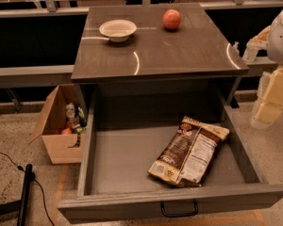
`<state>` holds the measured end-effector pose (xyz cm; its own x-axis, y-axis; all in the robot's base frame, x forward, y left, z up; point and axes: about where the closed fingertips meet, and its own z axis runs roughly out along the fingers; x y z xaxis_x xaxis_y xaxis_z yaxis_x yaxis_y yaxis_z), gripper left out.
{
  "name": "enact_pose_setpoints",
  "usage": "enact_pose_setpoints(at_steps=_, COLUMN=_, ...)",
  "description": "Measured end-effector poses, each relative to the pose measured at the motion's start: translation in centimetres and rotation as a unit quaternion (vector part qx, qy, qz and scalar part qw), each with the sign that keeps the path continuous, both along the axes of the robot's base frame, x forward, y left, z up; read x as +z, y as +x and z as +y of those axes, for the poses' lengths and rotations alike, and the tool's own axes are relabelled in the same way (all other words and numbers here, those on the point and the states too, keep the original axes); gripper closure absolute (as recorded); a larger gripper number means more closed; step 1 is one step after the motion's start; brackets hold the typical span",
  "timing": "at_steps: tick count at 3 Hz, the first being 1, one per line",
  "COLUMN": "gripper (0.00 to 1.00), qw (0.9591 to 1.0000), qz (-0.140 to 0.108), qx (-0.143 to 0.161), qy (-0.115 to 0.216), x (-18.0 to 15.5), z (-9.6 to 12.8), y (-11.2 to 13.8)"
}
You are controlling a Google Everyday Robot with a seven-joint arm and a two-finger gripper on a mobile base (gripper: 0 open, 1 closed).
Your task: Pick brown chip bag from top drawer and place on counter
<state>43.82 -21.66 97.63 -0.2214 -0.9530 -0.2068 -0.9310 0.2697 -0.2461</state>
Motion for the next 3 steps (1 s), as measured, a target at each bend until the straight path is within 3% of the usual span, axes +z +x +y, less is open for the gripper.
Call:
enact_pose_setpoints(at_steps=1, gripper=0.00, qw=1.0000, qz=0.000, qx=0.000, qy=0.000, x=0.0, z=0.0, y=0.0)
enact_pose_setpoints(at_steps=2, gripper=0.00, qw=0.9997, qz=-0.006, qx=0.021, qy=0.008, x=-0.9, z=0.1, y=0.5)
enact_pose_setpoints(at_steps=3, gripper=0.00, qw=0.9944, qz=0.010, qx=0.100, qy=0.033, x=-5.0, z=0.5, y=1.6)
